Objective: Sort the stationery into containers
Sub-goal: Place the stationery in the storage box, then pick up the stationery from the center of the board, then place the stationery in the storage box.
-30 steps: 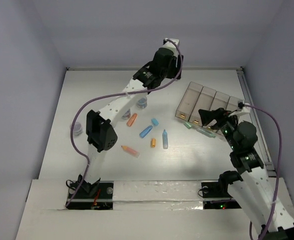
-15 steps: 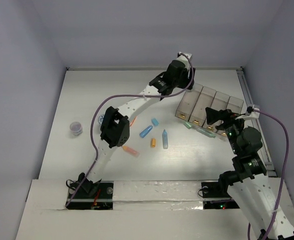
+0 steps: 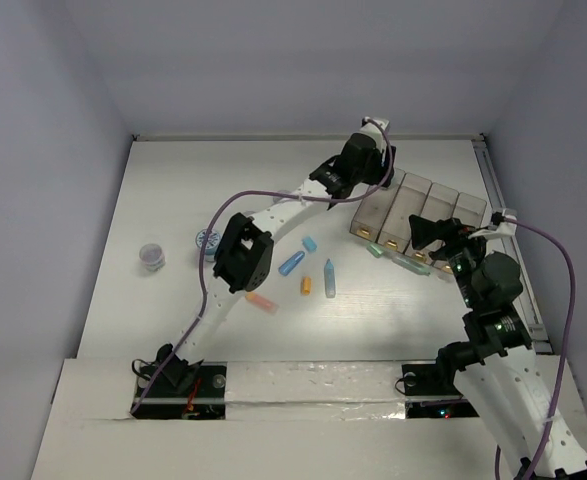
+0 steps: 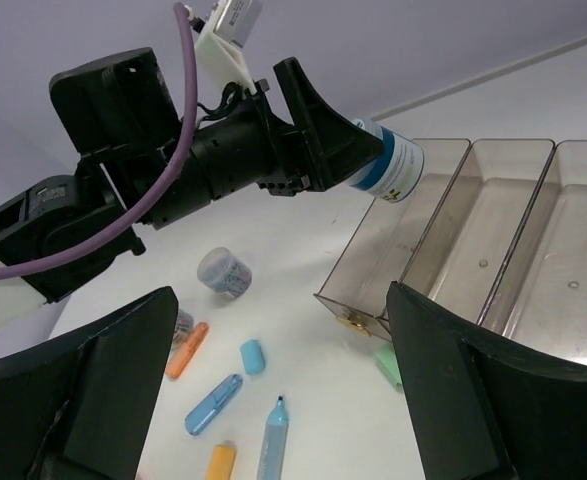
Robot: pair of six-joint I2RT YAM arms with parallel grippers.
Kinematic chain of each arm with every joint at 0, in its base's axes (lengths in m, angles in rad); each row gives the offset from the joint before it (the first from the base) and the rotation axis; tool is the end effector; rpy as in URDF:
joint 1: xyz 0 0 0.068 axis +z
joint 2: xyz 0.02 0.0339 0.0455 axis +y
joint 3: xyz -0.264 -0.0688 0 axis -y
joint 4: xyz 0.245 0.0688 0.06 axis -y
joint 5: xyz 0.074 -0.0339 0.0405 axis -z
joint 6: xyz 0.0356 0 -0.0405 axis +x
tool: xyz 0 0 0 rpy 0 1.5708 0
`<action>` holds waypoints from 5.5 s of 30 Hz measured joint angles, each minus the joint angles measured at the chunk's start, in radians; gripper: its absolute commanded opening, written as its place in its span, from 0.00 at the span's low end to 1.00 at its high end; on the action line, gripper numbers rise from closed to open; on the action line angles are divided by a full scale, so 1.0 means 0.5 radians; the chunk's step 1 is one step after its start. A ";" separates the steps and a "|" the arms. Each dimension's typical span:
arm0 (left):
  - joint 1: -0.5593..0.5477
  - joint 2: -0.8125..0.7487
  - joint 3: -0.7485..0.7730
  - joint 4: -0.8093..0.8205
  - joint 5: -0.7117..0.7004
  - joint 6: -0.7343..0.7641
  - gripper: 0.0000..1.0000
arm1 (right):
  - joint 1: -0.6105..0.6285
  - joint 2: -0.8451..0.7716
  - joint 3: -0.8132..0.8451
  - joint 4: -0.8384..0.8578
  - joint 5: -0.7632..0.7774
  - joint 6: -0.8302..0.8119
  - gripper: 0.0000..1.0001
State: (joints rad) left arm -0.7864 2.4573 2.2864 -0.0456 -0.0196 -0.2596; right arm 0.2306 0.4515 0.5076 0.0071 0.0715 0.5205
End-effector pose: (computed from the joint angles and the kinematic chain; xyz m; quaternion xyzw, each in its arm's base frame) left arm 0.4125 -0.4123 0.2743 0.1970 0.7540 -0.3063 0.5466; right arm 0.1301 0.0279 0.3092 0.1246 0.6730 0.2445 0.6868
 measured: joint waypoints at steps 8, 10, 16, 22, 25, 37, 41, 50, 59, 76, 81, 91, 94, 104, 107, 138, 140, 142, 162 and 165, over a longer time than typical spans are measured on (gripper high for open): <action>-0.005 0.079 0.001 0.037 -0.021 0.028 0.22 | 0.000 0.042 0.000 0.001 -0.031 0.000 0.91; -0.009 0.086 0.001 0.041 -0.024 0.040 0.22 | 0.000 0.042 0.000 0.001 -0.035 0.000 0.91; -0.031 0.107 0.001 0.057 -0.037 0.070 0.27 | 0.000 0.042 0.000 0.001 -0.041 0.000 0.94; -0.059 0.143 0.001 0.092 -0.088 0.099 0.30 | 0.000 0.043 0.000 0.001 -0.054 -0.001 0.94; -0.061 0.163 0.001 0.103 -0.107 0.106 0.33 | 0.000 0.042 0.000 0.001 -0.055 -0.001 0.94; -0.106 0.192 0.001 0.117 -0.205 0.172 0.79 | 0.000 0.043 0.000 0.001 -0.065 -0.001 0.96; -0.122 0.192 0.006 0.185 -0.213 0.173 0.94 | 0.000 0.043 0.000 0.001 -0.070 -0.001 0.96; -0.143 0.113 0.041 0.262 -0.209 0.159 0.97 | 0.000 0.031 0.000 0.001 -0.070 -0.001 0.96; -0.109 -1.296 -1.291 0.513 -0.579 0.136 0.99 | 0.000 0.097 0.000 0.008 -0.143 -0.001 0.97; 0.781 -3.197 -3.361 -0.156 -0.975 -0.620 0.99 | 0.000 0.366 0.000 0.054 -0.370 0.007 1.00; 0.927 -3.012 -3.411 -0.049 -0.905 -0.671 0.99 | 0.000 0.378 0.000 0.056 -0.408 0.005 1.00; 1.000 -2.573 -3.439 0.173 -0.763 -0.642 0.99 | 0.000 0.381 0.000 0.117 -0.521 -0.011 1.00; 1.000 -2.522 -3.439 0.237 -0.747 -0.628 0.99 | 0.000 0.381 0.000 0.125 -0.530 -0.011 1.00; 1.000 -2.326 -3.439 0.372 -0.767 -0.582 0.75 | 0.000 0.389 0.000 0.144 -0.561 -0.012 1.00; 1.000 -2.325 -3.439 0.384 -0.802 -0.571 0.66 | 0.000 0.407 0.000 0.146 -0.565 -0.015 1.00; -0.172 -1.585 -1.872 0.239 -0.790 -0.304 0.22 | 0.000 0.186 -0.003 0.137 -0.440 -0.024 1.00; -0.211 -1.396 -1.717 0.227 -0.719 -0.275 0.22 | 0.000 0.137 -0.014 0.138 -0.407 -0.024 1.00; -0.241 -1.221 -1.560 0.213 -0.662 -0.247 0.22 | 0.000 0.092 -0.030 0.137 -0.380 -0.024 1.00; -0.260 -0.433 -0.887 0.106 -0.463 -0.125 0.26 | 0.000 0.069 -0.064 0.136 -0.315 -0.023 1.00; -0.260 -0.397 -0.887 0.079 -0.462 -0.121 0.39 | 0.000 0.071 -0.065 0.136 -0.314 -0.023 1.00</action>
State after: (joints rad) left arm -0.9165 2.2585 1.8427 -0.0059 -0.2504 -0.3199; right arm 0.2306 0.4870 0.4751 0.0750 -0.0856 0.5091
